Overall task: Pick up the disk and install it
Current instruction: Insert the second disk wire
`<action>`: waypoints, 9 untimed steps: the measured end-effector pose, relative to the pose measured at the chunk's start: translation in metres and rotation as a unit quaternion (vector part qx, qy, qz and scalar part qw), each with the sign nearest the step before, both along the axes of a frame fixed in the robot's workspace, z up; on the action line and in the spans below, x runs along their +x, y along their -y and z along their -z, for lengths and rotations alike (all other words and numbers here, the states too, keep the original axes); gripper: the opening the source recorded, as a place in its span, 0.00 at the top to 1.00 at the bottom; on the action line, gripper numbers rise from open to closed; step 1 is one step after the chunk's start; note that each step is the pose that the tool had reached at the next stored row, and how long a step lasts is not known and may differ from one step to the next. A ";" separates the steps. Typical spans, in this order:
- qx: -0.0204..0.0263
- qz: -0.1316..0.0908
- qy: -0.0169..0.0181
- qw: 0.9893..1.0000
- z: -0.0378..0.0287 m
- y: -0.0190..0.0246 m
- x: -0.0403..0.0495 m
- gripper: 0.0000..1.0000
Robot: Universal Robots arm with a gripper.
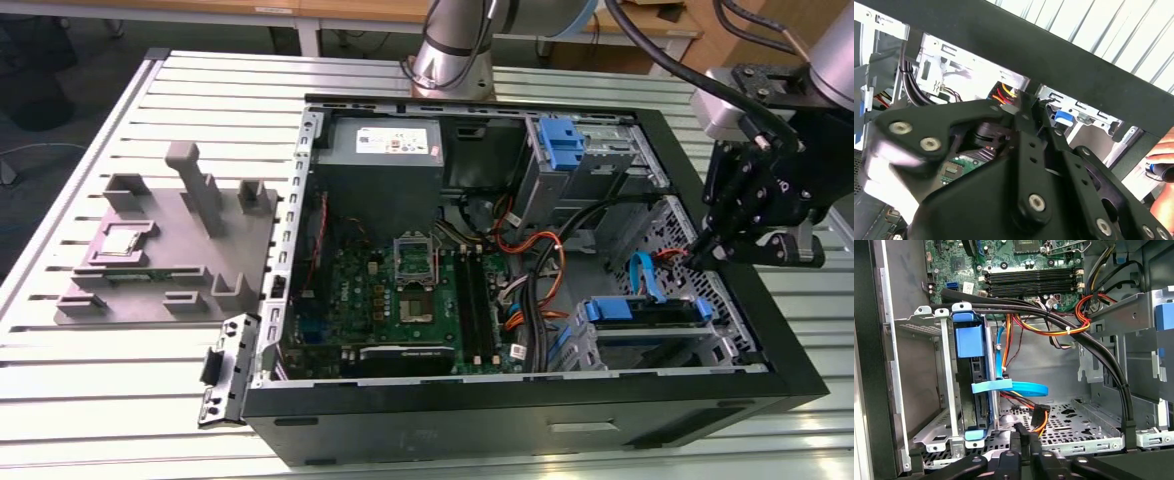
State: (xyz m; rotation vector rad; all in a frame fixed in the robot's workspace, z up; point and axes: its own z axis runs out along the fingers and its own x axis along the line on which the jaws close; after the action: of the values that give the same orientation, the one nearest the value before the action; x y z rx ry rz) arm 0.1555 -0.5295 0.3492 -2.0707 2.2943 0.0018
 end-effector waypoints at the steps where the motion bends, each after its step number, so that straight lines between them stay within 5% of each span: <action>1: 0.000 0.000 0.000 1.000 0.0000 0.0000 0.0000 0.83; 9: 0.000 0.000 0.000 1.000 0.0001 -0.0001 -0.0004 0.83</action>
State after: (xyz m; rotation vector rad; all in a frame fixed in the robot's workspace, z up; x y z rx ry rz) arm 0.1551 -0.5294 0.3491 -2.0708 2.2939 0.0014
